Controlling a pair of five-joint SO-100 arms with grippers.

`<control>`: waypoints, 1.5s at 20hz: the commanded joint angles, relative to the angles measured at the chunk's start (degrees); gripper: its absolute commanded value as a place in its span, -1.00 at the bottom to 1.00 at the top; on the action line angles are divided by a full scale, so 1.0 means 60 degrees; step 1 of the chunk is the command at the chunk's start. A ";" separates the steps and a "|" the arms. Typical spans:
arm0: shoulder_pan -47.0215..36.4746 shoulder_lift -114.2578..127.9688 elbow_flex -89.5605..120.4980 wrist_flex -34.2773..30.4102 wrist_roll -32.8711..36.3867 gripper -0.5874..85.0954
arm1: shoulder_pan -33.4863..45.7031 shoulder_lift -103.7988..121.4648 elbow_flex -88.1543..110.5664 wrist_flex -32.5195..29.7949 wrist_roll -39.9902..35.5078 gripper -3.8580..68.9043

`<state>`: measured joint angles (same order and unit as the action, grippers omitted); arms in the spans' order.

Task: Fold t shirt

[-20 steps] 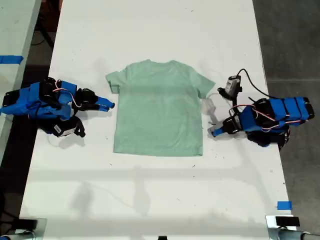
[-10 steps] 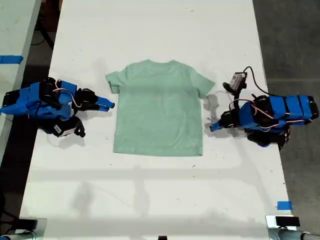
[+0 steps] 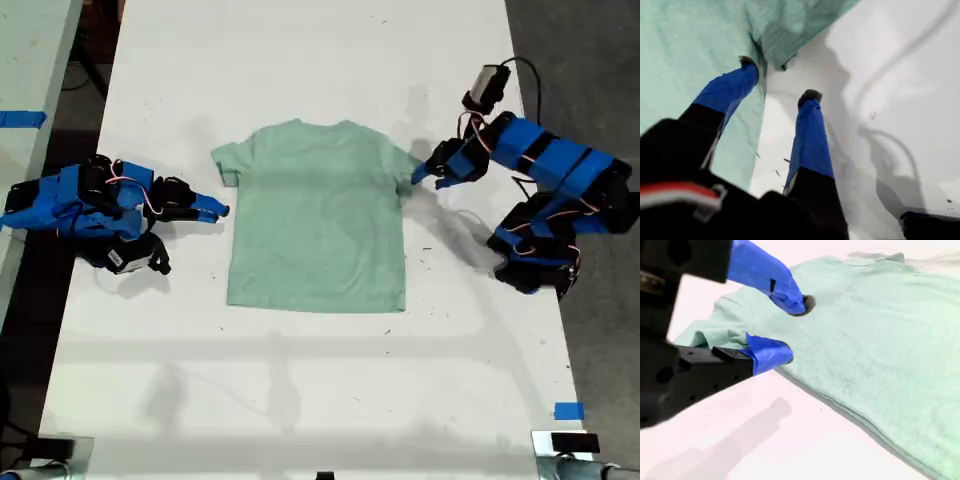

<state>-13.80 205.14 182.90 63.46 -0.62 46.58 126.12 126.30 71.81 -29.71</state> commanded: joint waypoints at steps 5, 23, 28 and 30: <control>0.0073 0.0059 0.0088 -0.0146 0.0000 -0.71 | 0.1392 -0.4336 -0.1978 -0.2534 -0.0601 -0.34; 0.0073 0.0059 0.0088 -0.0146 0.0000 -0.71 | 0.1523 -0.6006 -0.5112 -0.1318 -0.0879 -0.30; 0.0073 0.0059 0.0088 -0.0146 0.0000 -0.71 | 0.1509 -0.7090 -0.5068 -0.1787 -0.0879 -0.31; 0.0073 0.0059 0.0088 -0.0146 0.0000 -0.71 | 0.1523 -0.7178 -0.4907 -0.1846 -0.0879 -0.42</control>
<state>-13.80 205.14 182.90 63.46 -0.62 56.43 83.32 97.91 62.75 -34.72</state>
